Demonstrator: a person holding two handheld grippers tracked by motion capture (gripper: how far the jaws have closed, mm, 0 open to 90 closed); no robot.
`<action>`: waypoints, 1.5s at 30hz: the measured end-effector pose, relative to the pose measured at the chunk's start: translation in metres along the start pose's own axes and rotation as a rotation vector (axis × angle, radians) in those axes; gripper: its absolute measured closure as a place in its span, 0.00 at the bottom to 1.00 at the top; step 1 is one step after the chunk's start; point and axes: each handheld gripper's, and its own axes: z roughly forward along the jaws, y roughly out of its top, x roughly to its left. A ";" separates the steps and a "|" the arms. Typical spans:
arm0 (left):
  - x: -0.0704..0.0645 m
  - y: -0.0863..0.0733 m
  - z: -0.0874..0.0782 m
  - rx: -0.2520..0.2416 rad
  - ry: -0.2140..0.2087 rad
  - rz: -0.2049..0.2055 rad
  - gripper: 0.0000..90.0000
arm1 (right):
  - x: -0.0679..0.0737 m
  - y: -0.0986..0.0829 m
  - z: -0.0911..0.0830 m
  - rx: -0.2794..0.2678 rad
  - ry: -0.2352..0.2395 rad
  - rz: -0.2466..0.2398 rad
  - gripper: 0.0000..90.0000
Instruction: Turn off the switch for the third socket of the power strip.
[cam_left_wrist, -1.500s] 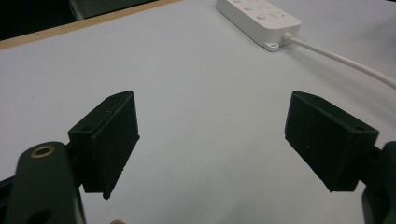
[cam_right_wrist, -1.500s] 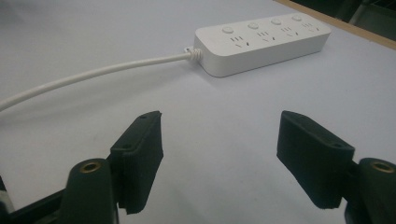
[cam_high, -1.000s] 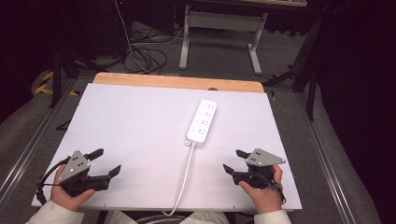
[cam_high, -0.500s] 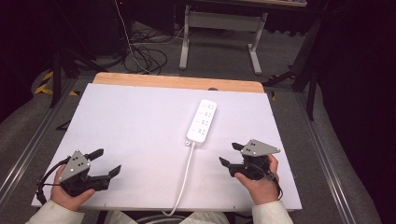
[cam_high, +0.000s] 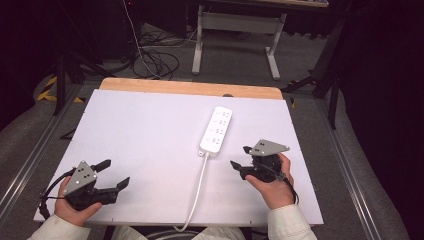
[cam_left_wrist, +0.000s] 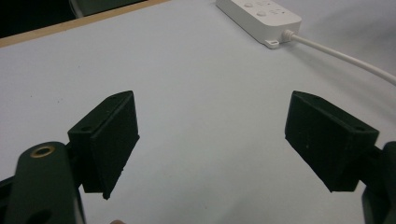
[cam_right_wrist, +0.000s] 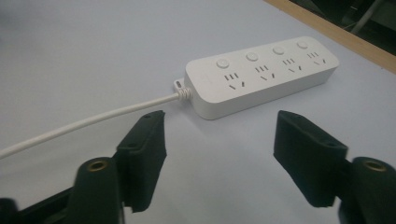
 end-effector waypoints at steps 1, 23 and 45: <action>0.000 0.000 0.000 0.000 0.000 0.000 0.20 | 0.000 0.003 0.001 -0.008 0.002 -0.010 0.50; -0.001 -0.004 -0.008 0.002 0.027 -0.017 0.20 | -0.029 0.046 0.042 0.005 0.078 0.028 1.00; 0.000 -0.004 -0.007 0.000 0.022 -0.016 0.20 | -0.051 0.066 0.095 0.005 0.037 0.075 1.00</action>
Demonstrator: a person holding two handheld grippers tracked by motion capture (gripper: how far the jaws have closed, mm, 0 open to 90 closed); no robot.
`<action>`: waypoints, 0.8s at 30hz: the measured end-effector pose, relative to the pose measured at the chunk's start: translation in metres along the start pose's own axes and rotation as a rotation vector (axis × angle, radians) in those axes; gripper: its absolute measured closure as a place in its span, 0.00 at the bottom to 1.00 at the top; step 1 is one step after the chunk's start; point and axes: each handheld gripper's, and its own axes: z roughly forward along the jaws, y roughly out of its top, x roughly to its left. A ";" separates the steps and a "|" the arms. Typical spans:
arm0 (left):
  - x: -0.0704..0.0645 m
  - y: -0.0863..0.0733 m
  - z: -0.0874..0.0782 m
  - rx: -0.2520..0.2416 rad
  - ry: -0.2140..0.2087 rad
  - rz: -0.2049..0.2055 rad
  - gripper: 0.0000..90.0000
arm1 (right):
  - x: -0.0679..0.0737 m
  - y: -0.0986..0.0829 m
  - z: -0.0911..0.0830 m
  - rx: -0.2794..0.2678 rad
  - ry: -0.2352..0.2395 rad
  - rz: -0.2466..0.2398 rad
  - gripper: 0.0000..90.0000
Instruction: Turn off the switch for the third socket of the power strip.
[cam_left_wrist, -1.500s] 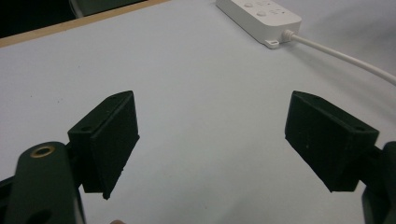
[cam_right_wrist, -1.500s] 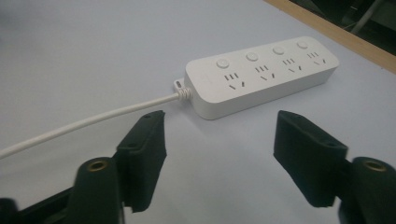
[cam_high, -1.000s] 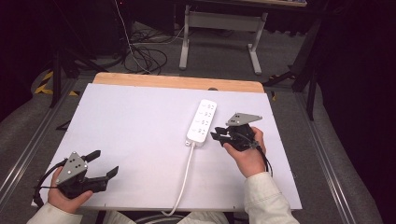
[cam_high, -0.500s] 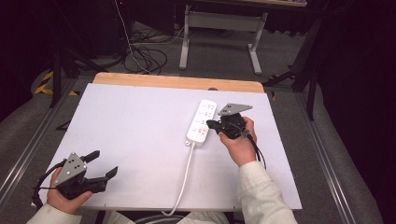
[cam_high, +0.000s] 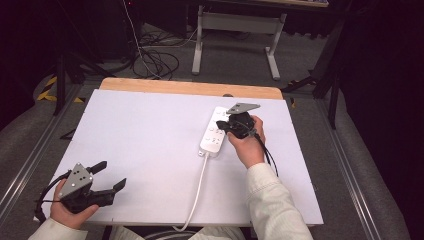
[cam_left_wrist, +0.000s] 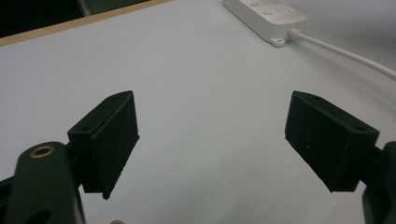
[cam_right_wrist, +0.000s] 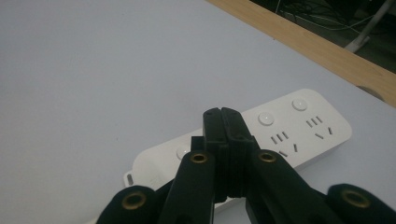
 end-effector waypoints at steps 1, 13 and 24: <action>0.000 0.000 0.000 0.001 0.000 0.000 0.20 | -0.001 0.000 0.002 -0.002 -0.002 0.003 1.00; 0.000 0.000 0.001 0.002 -0.001 0.004 0.20 | -0.012 -0.001 0.027 -0.007 -0.018 0.020 1.00; 0.001 0.000 0.001 0.003 -0.006 0.000 0.20 | -0.020 -0.001 0.050 -0.001 -0.057 0.017 1.00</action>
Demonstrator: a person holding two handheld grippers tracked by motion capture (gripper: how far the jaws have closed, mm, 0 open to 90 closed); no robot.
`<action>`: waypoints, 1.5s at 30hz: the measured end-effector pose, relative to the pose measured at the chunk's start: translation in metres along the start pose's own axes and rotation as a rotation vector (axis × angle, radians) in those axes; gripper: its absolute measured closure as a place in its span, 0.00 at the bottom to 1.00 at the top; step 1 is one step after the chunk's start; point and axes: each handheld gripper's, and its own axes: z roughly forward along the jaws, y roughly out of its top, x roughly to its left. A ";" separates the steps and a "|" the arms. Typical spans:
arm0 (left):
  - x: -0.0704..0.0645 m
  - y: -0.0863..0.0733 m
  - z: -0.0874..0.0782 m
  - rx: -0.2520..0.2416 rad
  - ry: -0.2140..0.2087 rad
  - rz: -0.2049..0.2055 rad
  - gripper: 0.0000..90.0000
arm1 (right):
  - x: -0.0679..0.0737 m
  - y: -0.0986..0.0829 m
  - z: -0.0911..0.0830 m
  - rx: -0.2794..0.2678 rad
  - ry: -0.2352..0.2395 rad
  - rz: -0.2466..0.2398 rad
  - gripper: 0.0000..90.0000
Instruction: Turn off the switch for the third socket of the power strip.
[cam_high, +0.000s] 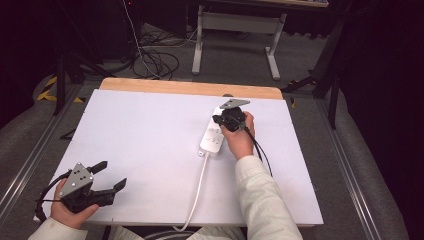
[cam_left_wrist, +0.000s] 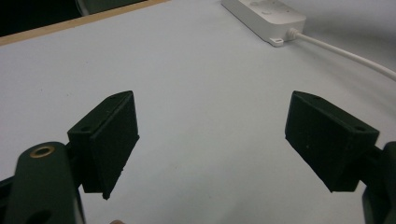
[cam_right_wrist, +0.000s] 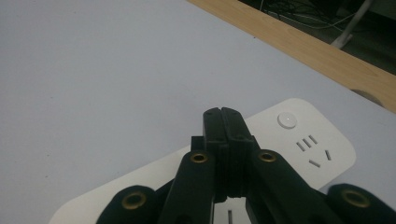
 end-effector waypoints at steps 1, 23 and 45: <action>0.000 0.000 0.000 0.000 -0.001 -0.001 0.20 | 0.000 0.000 0.002 0.004 -0.005 0.003 1.00; 0.001 0.000 0.001 0.002 -0.005 -0.004 0.20 | -0.012 -0.007 0.026 0.019 -0.041 0.049 1.00; 0.001 0.000 0.001 0.003 -0.006 -0.002 0.20 | -0.012 -0.012 0.034 0.015 -0.055 0.033 1.00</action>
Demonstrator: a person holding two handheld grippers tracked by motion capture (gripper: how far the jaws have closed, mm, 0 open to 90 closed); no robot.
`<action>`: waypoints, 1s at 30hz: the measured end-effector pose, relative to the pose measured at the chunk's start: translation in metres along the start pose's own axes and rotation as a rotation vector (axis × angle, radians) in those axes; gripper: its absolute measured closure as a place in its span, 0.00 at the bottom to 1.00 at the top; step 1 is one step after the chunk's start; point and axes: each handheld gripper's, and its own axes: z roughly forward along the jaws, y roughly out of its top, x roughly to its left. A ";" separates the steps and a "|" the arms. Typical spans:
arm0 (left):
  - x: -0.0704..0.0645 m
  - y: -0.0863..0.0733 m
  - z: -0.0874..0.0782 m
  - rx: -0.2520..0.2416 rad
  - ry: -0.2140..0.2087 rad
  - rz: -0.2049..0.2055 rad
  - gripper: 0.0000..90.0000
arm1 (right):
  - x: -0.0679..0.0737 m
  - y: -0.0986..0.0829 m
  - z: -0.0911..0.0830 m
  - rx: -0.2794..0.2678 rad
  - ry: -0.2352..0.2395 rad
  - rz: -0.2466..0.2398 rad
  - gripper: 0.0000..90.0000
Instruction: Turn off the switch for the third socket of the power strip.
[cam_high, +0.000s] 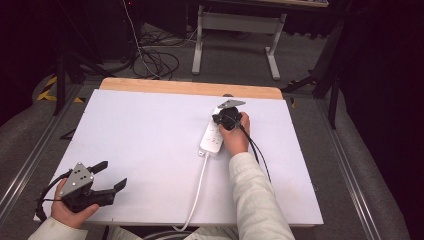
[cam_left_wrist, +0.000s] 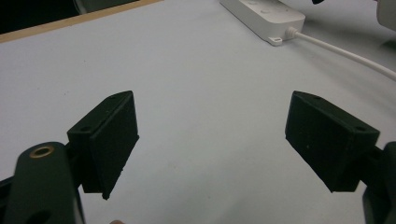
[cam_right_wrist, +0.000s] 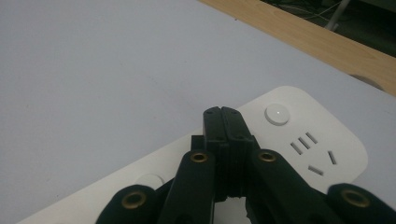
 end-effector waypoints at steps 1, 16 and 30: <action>0.000 0.000 0.000 0.000 0.000 0.000 0.20 | 0.000 0.000 0.000 0.000 -0.003 -0.002 1.00; 0.000 0.000 0.000 0.000 0.000 0.004 0.20 | 0.001 -0.001 0.000 -0.005 -0.008 0.019 1.00; -0.001 0.000 0.000 0.001 0.000 0.009 0.20 | 0.005 0.000 0.000 0.012 -0.035 0.032 1.00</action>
